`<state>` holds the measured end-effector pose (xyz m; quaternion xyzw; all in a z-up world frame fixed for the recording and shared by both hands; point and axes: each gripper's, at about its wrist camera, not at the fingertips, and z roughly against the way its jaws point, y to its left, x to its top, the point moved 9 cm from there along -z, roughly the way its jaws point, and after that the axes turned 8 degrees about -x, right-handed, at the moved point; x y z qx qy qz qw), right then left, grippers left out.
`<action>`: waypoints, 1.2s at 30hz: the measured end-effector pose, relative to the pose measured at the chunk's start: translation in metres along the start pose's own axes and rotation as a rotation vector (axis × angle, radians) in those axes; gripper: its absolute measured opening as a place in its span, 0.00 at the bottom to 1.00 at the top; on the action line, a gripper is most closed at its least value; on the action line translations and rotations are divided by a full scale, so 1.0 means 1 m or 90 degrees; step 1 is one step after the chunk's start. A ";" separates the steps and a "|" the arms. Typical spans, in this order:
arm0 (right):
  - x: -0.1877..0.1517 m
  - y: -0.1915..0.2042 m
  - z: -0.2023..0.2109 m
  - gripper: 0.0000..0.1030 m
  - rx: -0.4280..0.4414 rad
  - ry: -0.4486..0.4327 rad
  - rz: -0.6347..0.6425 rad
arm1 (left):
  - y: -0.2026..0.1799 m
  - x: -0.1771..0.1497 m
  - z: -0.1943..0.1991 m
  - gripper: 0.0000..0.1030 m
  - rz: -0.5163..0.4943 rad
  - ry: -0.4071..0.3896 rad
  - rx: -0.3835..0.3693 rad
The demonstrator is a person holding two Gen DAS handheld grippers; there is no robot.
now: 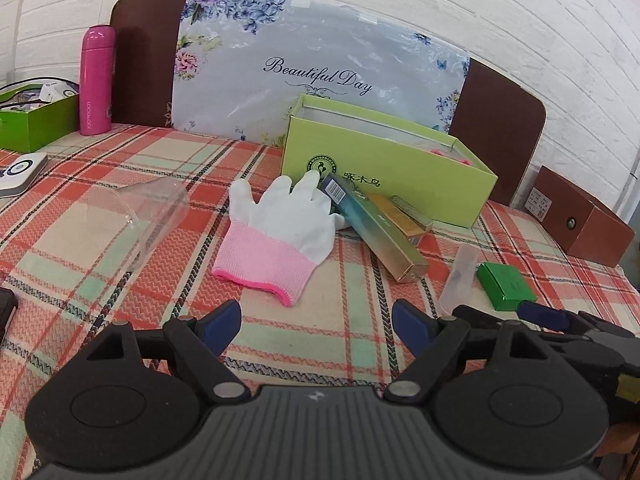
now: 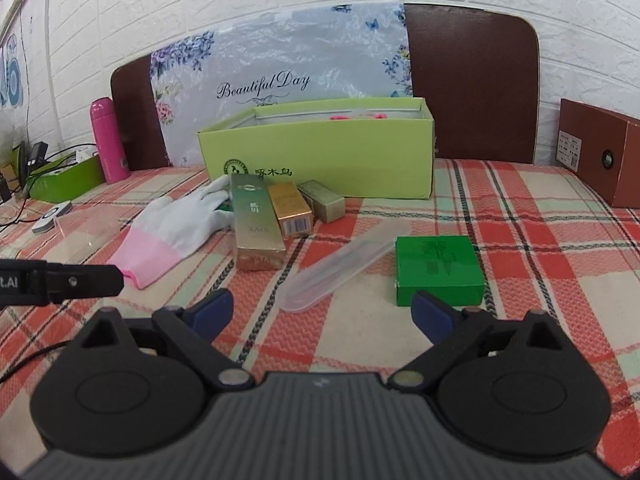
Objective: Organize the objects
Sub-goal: 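Withdraw both grippers and reach toward the white glove and clear tube, then grasp the white glove with left gripper while right gripper grasps the clear plastic tube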
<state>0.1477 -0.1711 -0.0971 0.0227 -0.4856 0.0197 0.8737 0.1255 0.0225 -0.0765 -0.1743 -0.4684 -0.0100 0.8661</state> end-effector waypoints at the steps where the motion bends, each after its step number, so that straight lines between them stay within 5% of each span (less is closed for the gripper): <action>1: 0.001 0.003 -0.006 0.93 0.000 0.009 0.001 | 0.002 0.000 0.000 0.83 0.002 0.001 0.002; 9: 0.005 0.016 -0.049 0.92 -0.029 0.069 -0.024 | 0.018 0.003 -0.009 0.83 0.003 0.006 0.030; 11: 0.004 0.012 -0.047 0.81 -0.036 0.060 -0.016 | 0.023 0.008 -0.014 0.83 -0.004 0.001 0.042; 13: 0.004 0.004 -0.042 0.43 -0.042 0.052 -0.016 | 0.029 0.015 -0.021 0.83 -0.007 -0.004 0.053; 15: 0.002 -0.006 -0.036 0.30 -0.035 0.052 -0.029 | 0.034 0.022 -0.031 0.83 -0.007 -0.006 0.061; 23: -0.025 -0.026 0.012 0.26 -0.001 0.050 -0.020 | 0.036 0.038 -0.082 0.83 -0.061 0.047 0.081; 24: -0.028 -0.026 0.018 0.26 0.004 0.052 -0.018 | 0.035 0.037 -0.084 0.78 -0.066 0.053 0.075; 26: -0.031 -0.026 0.027 0.26 0.013 0.054 -0.017 | 0.032 0.032 -0.084 0.39 -0.062 0.069 0.052; 29: -0.034 -0.027 0.034 0.26 0.018 0.057 -0.018 | 0.020 0.024 -0.070 0.10 -0.105 0.069 0.039; 31: -0.034 -0.026 0.036 0.26 0.020 0.057 -0.011 | 0.008 0.013 -0.056 0.02 -0.103 0.081 -0.004; 34: -0.033 -0.023 0.039 0.26 0.024 0.054 0.003 | -0.014 -0.014 -0.033 0.01 -0.075 0.121 -0.105; 36: -0.034 -0.023 0.040 0.26 0.022 0.054 0.009 | -0.026 -0.031 -0.020 0.01 -0.090 0.126 -0.128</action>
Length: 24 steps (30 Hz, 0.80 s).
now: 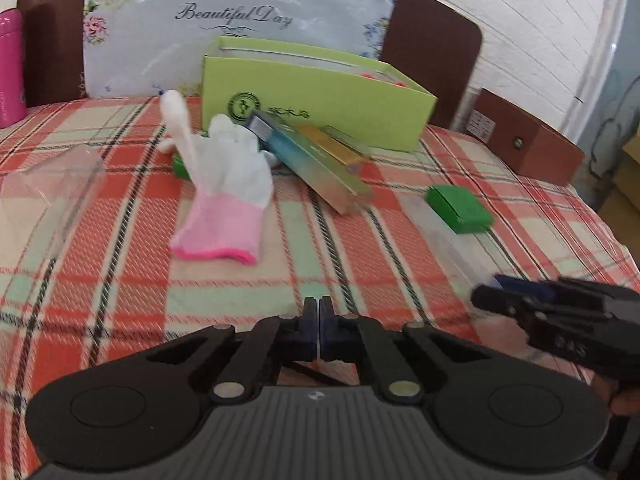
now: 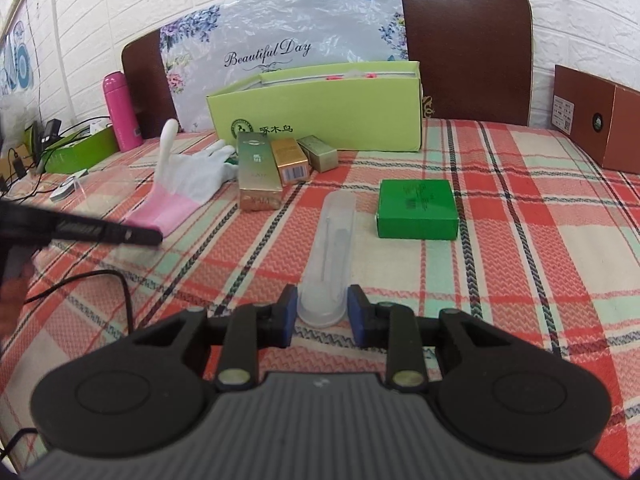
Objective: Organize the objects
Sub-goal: 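Grasp the white glove with left gripper while right gripper grasps the clear plastic tube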
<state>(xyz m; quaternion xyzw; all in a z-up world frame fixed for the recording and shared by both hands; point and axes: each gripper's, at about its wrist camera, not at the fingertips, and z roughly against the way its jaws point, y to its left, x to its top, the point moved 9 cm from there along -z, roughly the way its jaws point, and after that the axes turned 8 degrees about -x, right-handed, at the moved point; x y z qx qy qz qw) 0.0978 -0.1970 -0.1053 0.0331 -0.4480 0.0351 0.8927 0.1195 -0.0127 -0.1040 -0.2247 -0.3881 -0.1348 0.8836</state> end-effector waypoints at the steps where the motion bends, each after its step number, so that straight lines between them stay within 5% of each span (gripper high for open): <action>1: 0.000 0.000 0.000 0.26 -0.001 0.001 0.002 | -0.003 -0.003 0.002 0.01 -0.008 -0.005 0.007; 3: 0.000 -0.001 -0.002 0.26 -0.008 0.002 0.003 | 0.000 0.003 0.006 0.04 -0.019 -0.039 0.049; 5: 0.000 -0.002 -0.001 0.28 -0.015 -0.003 0.004 | 0.014 0.016 0.008 0.25 -0.012 -0.067 0.106; 7: 0.001 -0.001 0.000 0.34 -0.013 -0.007 0.001 | 0.033 0.037 0.007 0.75 0.007 -0.107 0.149; 9: 0.001 -0.002 0.001 0.41 -0.018 -0.009 -0.005 | 0.048 0.055 0.002 0.80 0.004 -0.135 0.189; 18: -0.003 0.000 -0.003 0.51 -0.025 0.001 -0.010 | 0.051 0.084 -0.062 0.80 -0.040 -0.060 0.166; 20: -0.003 0.000 -0.001 0.52 -0.027 0.002 -0.010 | 0.049 0.079 -0.069 0.52 -0.058 -0.041 0.160; 21: -0.004 0.000 -0.002 0.52 -0.027 0.002 -0.010 | 0.049 0.076 -0.070 0.24 -0.066 -0.028 0.159; 22: -0.003 0.000 -0.002 0.52 -0.028 0.003 -0.010 | 0.048 0.073 -0.067 0.14 -0.078 -0.031 0.153; 24: -0.002 -0.001 -0.004 0.52 -0.029 0.004 -0.011 | 0.044 0.065 -0.055 0.10 -0.065 -0.022 0.116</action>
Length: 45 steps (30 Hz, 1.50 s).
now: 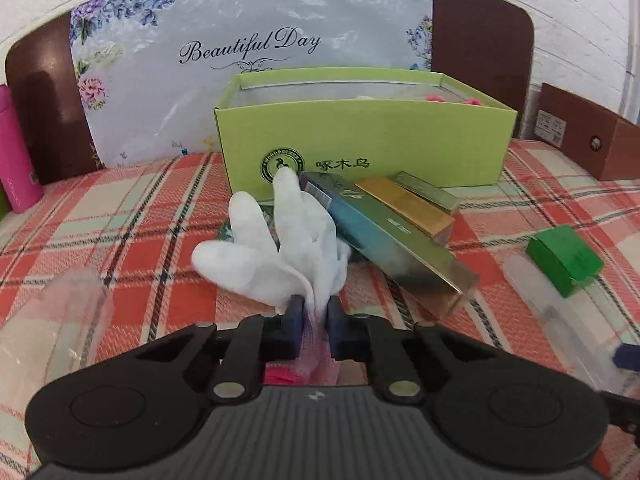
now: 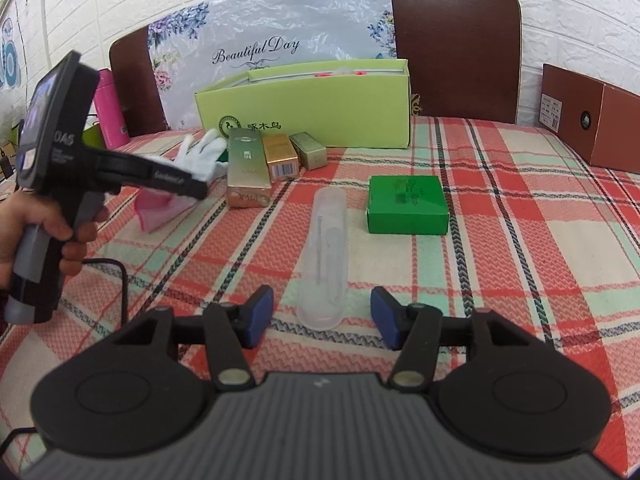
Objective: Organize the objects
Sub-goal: 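Grasp the white glove with left gripper while right gripper grasps the clear plastic tube, then carry the glove and clear tube into the green box and release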
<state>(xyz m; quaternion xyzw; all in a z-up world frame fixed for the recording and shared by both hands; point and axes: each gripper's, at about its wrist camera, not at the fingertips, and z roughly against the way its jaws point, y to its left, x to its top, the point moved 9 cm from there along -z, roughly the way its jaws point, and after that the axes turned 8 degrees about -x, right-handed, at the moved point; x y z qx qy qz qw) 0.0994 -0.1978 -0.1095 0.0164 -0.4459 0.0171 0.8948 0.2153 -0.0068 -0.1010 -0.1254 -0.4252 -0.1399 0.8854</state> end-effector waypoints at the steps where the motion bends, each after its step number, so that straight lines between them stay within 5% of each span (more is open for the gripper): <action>1: 0.000 0.000 -0.001 0.52 0.001 0.001 0.001 | -0.003 -0.005 0.009 0.10 0.017 0.004 -0.029; 5: 0.002 0.002 -0.006 0.53 0.002 0.002 0.007 | -0.026 -0.031 0.043 0.11 0.036 0.013 -0.111; 12: 0.012 0.008 -0.020 0.53 -0.012 -0.005 0.033 | -0.028 -0.030 0.039 0.44 0.050 -0.001 -0.067; 20: 0.018 0.011 -0.034 0.44 -0.022 -0.006 0.039 | -0.035 -0.029 0.038 0.37 0.033 0.000 -0.076; 22: 0.018 0.012 -0.033 0.26 -0.017 -0.009 0.042 | -0.038 -0.029 0.038 0.12 0.035 0.001 -0.090; 25: 0.017 0.014 -0.028 0.26 -0.007 -0.008 0.040 | -0.041 -0.029 0.041 0.07 0.033 0.000 -0.100; 34: 0.038 0.015 0.000 0.26 0.029 -0.057 0.008 | -0.057 -0.005 0.071 0.06 0.044 -0.053 -0.157; 45: 0.100 0.011 0.015 0.26 0.052 -0.144 0.016 | -0.064 0.069 0.084 0.06 0.012 -0.140 -0.155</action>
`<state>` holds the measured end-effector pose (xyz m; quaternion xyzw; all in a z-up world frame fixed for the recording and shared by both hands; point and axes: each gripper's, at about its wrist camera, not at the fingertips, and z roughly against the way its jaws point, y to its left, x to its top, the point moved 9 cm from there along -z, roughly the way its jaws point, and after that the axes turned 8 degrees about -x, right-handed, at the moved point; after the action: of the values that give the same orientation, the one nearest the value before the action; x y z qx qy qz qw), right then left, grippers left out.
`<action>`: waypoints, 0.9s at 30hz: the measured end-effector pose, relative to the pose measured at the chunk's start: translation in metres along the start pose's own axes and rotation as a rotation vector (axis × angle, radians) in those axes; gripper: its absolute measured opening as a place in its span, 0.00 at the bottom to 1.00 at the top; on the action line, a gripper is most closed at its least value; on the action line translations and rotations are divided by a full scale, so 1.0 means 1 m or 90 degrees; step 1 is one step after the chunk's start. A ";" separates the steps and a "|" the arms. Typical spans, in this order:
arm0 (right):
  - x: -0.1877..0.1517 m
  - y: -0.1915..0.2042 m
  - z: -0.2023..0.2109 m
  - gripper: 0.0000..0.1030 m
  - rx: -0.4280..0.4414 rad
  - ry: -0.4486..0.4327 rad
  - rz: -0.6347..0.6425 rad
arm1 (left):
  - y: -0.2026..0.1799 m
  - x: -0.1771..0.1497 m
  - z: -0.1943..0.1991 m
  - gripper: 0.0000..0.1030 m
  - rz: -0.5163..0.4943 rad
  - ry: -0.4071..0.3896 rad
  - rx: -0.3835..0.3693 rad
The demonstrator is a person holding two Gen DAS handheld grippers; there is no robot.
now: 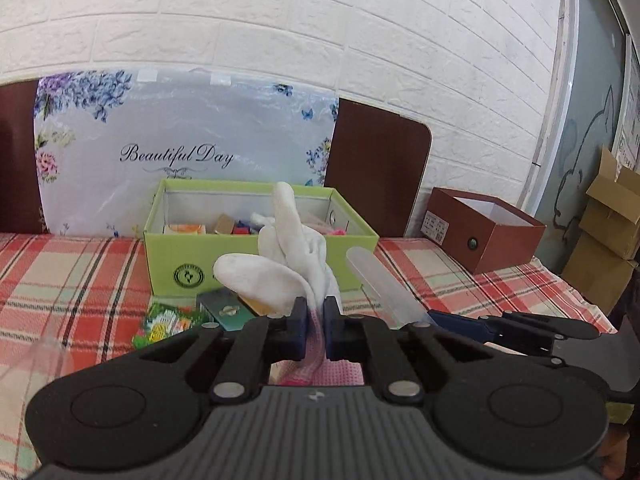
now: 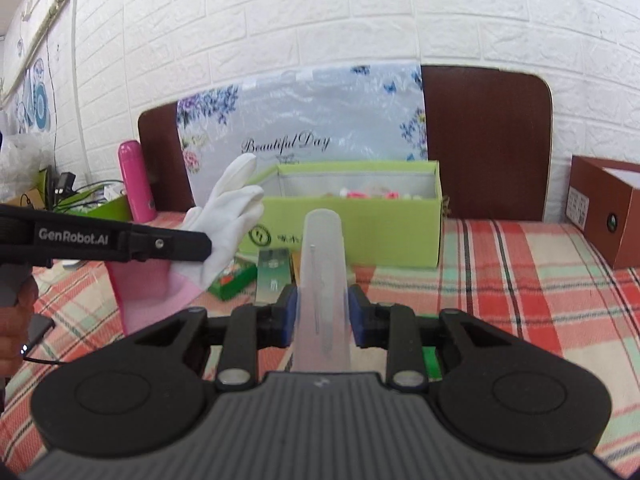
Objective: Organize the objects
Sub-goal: 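Carry the glove and clear tube into the green box and release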
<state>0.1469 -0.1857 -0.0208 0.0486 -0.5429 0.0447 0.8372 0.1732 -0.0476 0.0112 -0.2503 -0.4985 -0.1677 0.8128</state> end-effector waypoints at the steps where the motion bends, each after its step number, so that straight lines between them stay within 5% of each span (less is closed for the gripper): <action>1: 0.007 -0.001 -0.003 0.26 -0.001 -0.006 0.006 | 0.002 0.007 -0.002 0.06 0.001 -0.004 0.003; 16: 0.116 0.000 -0.096 0.26 -0.004 -0.121 0.065 | 0.072 0.106 -0.069 0.06 0.054 -0.110 0.063; 25: 0.111 0.013 -0.179 0.26 -0.011 -0.105 0.113 | 0.111 0.107 -0.121 0.07 0.068 -0.088 0.071; 27: 0.102 0.014 -0.197 0.26 -0.014 -0.091 0.125 | 0.123 0.096 -0.132 0.16 0.067 -0.078 0.089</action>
<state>0.3651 -0.1440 -0.0068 -0.0108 -0.6041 0.1172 0.7881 0.3765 -0.0253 0.0180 -0.2284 -0.5442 -0.0736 0.8039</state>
